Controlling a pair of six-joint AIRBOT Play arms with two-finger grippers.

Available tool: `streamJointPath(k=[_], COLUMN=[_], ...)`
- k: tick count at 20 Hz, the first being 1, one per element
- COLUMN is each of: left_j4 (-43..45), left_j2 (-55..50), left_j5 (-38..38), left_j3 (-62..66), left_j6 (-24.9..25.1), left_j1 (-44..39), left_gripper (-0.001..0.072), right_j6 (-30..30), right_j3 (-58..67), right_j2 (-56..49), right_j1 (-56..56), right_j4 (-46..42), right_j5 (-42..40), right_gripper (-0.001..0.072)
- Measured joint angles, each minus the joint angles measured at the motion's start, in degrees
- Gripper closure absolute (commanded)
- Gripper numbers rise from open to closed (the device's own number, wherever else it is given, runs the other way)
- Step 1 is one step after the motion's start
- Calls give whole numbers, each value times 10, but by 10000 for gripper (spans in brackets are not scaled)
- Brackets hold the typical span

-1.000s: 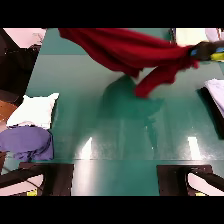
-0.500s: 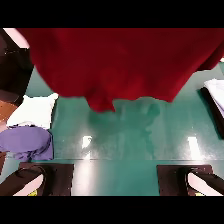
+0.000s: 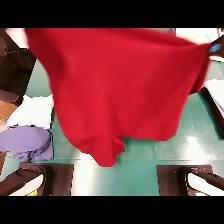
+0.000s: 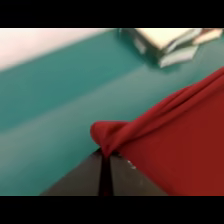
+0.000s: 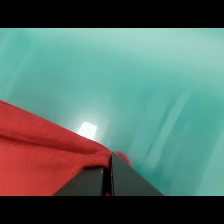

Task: Fold the shirts.

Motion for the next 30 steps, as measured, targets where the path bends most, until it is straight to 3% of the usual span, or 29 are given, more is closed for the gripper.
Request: streamJointPath(k=[7,8,9,10,11,12,13,18,21,25,30], left_j4=[39,40,42,45,45,46,47,70,54,17,-64], left_j2=[-231,-258,-277,-292,-304,-310,-315,-316,-285,-207,-92], left_j5=[45,56,67,80,90,100,108,54,11,-7,37], left_j3=[-120,-125,-128,-131,-132,-133,-131,-103,-125,-260,-509], left_j6=[-3,-8,-14,-21,-28,-31,-35,-48,-56,-59,-55], left_j1=[1,1,1,1,1,1,1,26,61,89,97], left_gripper=[680,648,371,153,166,164,164,164,164,164,164], right_j6=[5,5,5,6,7,8,8,1,-16,-45,-78], right_j3=[-115,-115,-109,-101,-90,-75,-60,0,-34,-156,-303], right_j2=[-179,-202,-224,-243,-260,-276,-289,-302,-256,-161,-50], right_j1=[59,63,65,68,69,70,71,52,23,-26,-75], right_j4=[0,2,4,6,11,18,24,37,42,82,131], right_j5=[-156,-177,-196,-205,-212,-222,-224,-171,-124,-99,-90], right_gripper=[689,688,688,682,541,314,291,297,297,297,297])
